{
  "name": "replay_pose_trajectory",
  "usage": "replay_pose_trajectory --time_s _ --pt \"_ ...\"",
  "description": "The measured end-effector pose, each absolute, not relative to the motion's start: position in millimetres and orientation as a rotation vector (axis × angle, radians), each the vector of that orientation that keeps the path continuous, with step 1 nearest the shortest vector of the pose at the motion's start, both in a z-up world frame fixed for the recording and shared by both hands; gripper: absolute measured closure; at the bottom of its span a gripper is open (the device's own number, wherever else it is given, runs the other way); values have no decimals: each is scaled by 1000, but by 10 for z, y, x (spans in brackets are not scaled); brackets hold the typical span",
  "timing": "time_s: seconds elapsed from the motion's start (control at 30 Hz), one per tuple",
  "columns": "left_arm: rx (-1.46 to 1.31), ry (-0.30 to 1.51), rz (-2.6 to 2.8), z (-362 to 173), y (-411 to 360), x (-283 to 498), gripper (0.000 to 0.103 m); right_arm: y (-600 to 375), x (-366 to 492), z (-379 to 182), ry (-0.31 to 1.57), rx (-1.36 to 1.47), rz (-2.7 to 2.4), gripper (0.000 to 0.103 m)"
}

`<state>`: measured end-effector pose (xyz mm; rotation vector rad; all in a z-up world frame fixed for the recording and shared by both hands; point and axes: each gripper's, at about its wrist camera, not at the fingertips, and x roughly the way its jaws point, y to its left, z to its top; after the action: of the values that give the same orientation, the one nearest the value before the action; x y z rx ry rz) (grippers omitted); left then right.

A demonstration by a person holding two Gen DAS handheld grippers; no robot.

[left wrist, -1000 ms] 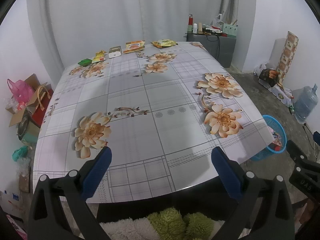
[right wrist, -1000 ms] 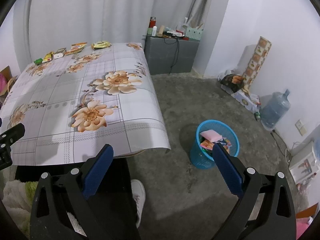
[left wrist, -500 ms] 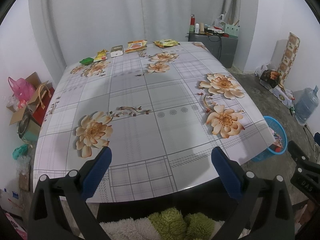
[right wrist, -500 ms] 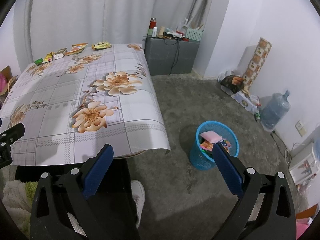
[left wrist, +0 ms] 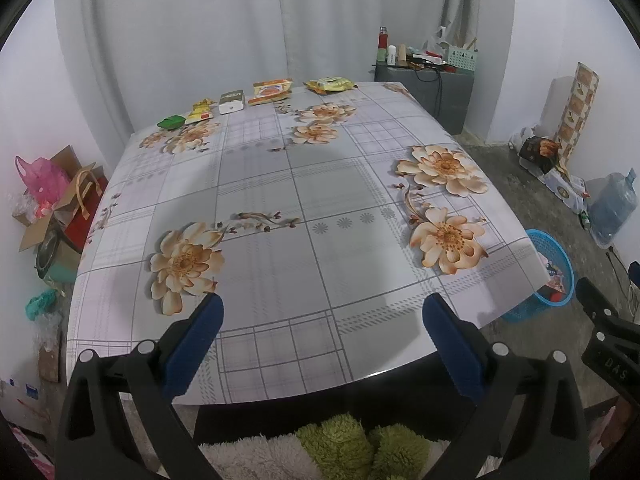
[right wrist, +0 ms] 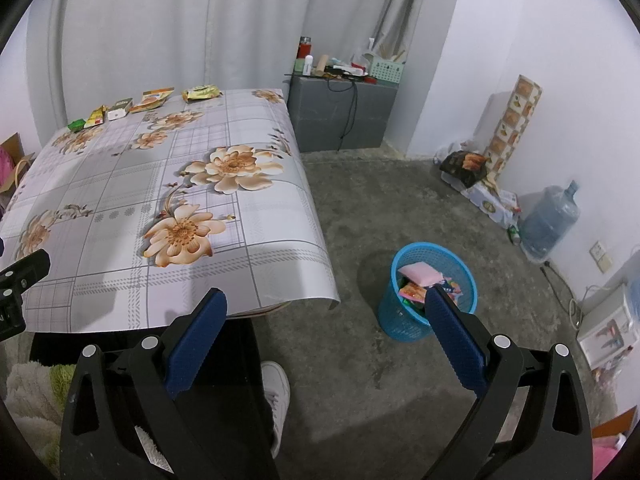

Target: Collect trash

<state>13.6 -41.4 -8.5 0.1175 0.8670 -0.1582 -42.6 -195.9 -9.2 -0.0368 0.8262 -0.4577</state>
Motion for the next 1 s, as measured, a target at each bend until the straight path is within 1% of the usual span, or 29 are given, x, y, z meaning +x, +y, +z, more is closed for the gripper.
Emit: replay_pose_trajectory --time_s 1.0 --pt "137 920 -184 -164 -497 187 5 -1946 -427 -83 822 -28 -469 8"
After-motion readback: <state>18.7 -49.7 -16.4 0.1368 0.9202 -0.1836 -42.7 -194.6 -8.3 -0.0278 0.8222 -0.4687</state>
